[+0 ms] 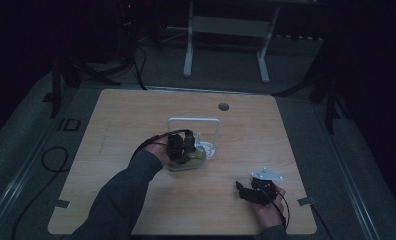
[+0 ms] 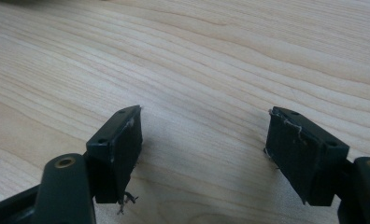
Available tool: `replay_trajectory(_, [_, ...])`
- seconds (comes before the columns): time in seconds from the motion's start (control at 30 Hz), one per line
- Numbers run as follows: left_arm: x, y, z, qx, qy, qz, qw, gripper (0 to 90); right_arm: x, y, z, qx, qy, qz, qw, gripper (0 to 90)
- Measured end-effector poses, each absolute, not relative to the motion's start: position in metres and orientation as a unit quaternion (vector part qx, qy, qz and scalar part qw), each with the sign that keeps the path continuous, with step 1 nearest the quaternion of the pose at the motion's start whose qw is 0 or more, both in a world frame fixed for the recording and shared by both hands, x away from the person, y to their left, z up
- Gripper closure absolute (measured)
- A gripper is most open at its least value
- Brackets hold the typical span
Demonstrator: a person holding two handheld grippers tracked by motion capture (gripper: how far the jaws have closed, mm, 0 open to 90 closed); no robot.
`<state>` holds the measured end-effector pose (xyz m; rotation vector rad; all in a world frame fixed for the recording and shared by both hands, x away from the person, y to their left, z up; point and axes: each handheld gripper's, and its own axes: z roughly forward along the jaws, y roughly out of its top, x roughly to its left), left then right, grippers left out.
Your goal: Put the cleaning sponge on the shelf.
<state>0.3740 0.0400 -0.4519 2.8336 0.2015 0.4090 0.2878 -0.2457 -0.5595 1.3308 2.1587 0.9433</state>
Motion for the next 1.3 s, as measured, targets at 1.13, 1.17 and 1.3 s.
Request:
replay_trajectory(1.13, [0.388,0.032,-0.447,0.979,0.036,0.144,0.137,71.6,0.288,-0.245,-0.559,0.482,0.778,0.341,0.215,26.5])
replay_trajectory(1.17, [0.389,0.031,-0.447,0.979,0.036,0.146,0.136,71.6,0.288,-0.246,-0.559,0.482,0.778,0.340,0.215,26.5])
replay_trajectory(1.3, [0.391,0.029,-0.447,0.979,0.033,0.143,0.140,71.6,0.288,-0.246,-0.559,0.482,0.778,0.340,0.215,26.5])
